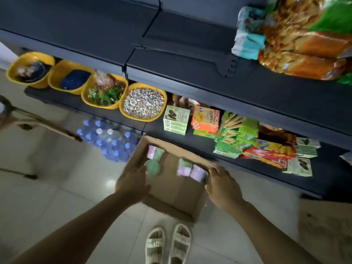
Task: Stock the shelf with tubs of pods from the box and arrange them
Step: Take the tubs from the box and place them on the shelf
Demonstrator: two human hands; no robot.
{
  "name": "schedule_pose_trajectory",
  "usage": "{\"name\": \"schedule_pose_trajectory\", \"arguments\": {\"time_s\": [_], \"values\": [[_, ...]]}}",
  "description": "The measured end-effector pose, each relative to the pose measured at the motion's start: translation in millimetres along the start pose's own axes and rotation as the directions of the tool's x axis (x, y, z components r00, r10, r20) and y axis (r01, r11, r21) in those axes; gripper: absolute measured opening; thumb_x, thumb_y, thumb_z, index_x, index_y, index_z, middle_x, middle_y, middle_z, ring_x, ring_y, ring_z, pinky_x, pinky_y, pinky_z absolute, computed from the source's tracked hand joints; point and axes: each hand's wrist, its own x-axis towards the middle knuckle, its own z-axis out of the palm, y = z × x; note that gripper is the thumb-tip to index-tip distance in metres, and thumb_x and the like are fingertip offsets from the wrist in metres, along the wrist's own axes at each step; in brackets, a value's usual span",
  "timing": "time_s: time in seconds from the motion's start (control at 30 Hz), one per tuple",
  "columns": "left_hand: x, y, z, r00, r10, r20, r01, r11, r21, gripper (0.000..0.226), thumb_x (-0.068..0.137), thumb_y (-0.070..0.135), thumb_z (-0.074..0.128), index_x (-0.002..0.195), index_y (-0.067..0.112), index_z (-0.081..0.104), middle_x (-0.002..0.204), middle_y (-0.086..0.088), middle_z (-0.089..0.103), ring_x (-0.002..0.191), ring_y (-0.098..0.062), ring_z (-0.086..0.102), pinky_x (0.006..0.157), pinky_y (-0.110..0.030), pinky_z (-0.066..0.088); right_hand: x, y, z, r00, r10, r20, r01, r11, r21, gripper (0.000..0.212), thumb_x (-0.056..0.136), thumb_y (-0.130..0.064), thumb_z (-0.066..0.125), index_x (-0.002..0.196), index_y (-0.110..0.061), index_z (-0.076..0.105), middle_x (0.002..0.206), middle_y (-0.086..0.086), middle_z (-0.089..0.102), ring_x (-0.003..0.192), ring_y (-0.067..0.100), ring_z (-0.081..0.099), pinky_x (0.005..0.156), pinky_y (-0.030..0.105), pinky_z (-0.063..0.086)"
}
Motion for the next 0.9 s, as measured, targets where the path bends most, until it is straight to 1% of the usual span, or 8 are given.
{"name": "schedule_pose_trajectory", "arguments": {"time_s": [0.1,0.2,0.37,0.47,0.53,0.73,0.83,0.9], "values": [[34.2,-13.3,45.7,0.996,-0.074,0.056,0.079,0.991,-0.106,0.054,0.082,0.034,0.06,0.13,0.017,0.042,0.129,-0.004,0.056,0.117,-0.027,0.055,0.092,-0.037,0.048,35.7,15.4,44.2,0.999,0.016,0.051,-0.017,1.0,0.021,0.05,0.094,-0.035,0.048,0.137,-0.016,0.034,0.14,0.007,0.038,0.124,0.024,0.045,0.094,0.031,0.042],[74.0,-25.9,90.2,0.988,-0.124,0.088,0.135,0.981,-0.14,0.051,0.083,0.031,0.061,0.128,0.012,0.046,0.124,-0.009,0.059,0.116,-0.028,0.055,0.091,-0.037,0.049,76.6,24.8,92.3,0.996,0.028,0.086,-0.034,0.997,0.065,0.053,0.094,-0.035,0.048,0.14,-0.014,0.031,0.141,0.008,0.038,0.125,0.023,0.044,0.094,0.031,0.042],[161.1,-54.2,170.7,0.984,-0.156,0.087,0.169,0.971,-0.168,0.059,0.087,0.032,0.061,0.135,0.006,0.038,0.124,-0.013,0.058,0.115,-0.03,0.056,0.092,-0.034,0.044,156.1,26.9,187.0,0.988,0.08,0.133,-0.098,0.986,0.134,0.054,0.092,-0.036,0.051,0.137,-0.012,0.032,0.137,0.012,0.042,0.124,0.026,0.046,0.092,0.035,0.047],[218.8,-78.6,219.8,0.974,-0.212,0.083,0.225,0.947,-0.228,0.058,0.086,0.034,0.061,0.133,0.008,0.039,0.126,-0.014,0.056,0.115,-0.033,0.055,0.091,-0.036,0.044,203.2,25.1,242.3,0.99,0.098,0.099,-0.108,0.989,0.103,0.06,0.092,-0.04,0.05,0.139,-0.01,0.03,0.138,0.014,0.04,0.128,0.027,0.041,0.098,0.036,0.041],[256.8,-95.9,251.6,0.966,-0.243,0.083,0.257,0.93,-0.262,0.055,0.086,0.037,0.059,0.13,0.009,0.042,0.126,-0.014,0.055,0.113,-0.033,0.056,0.09,-0.036,0.045,233.5,23.3,275.9,0.992,0.107,0.068,-0.114,0.988,0.104,0.063,0.092,-0.042,0.05,0.141,-0.009,0.029,0.138,0.014,0.04,0.127,0.027,0.04,0.098,0.035,0.04],[353.8,-145.0,324.6,0.91,-0.406,0.086,0.41,0.843,-0.348,0.061,0.086,0.043,0.058,0.127,0.0,0.044,0.125,-0.022,0.054,0.114,-0.039,0.054,0.09,-0.038,0.044,316.5,14.8,361.0,0.974,0.225,-0.018,-0.22,0.964,0.151,0.077,0.084,-0.051,0.057,0.142,-0.009,0.029,0.143,0.018,0.034,0.131,0.033,0.036,0.106,0.041,0.032],[379.9,-156.9,343.9,0.857,-0.51,0.077,0.485,0.747,-0.455,0.064,0.088,0.039,0.059,0.132,-0.003,0.039,0.129,-0.025,0.052,0.12,-0.041,0.05,0.094,-0.039,0.042,343.1,10.8,385.1,0.952,0.298,-0.068,-0.282,0.942,0.181,0.086,0.081,-0.059,0.056,0.143,-0.009,0.027,0.144,0.02,0.031,0.131,0.036,0.034,0.107,0.043,0.033],[392.3,-163.4,354.6,0.845,-0.527,0.094,0.491,0.692,-0.529,0.063,0.088,0.039,0.059,0.133,-0.001,0.042,0.128,-0.023,0.054,0.118,-0.04,0.052,0.094,-0.038,0.043,354.4,9.1,394.4,0.939,0.327,-0.107,-0.304,0.935,0.182,0.087,0.079,-0.063,0.054,0.142,-0.009,0.029,0.143,0.02,0.033,0.129,0.036,0.036,0.105,0.045,0.036]]}}
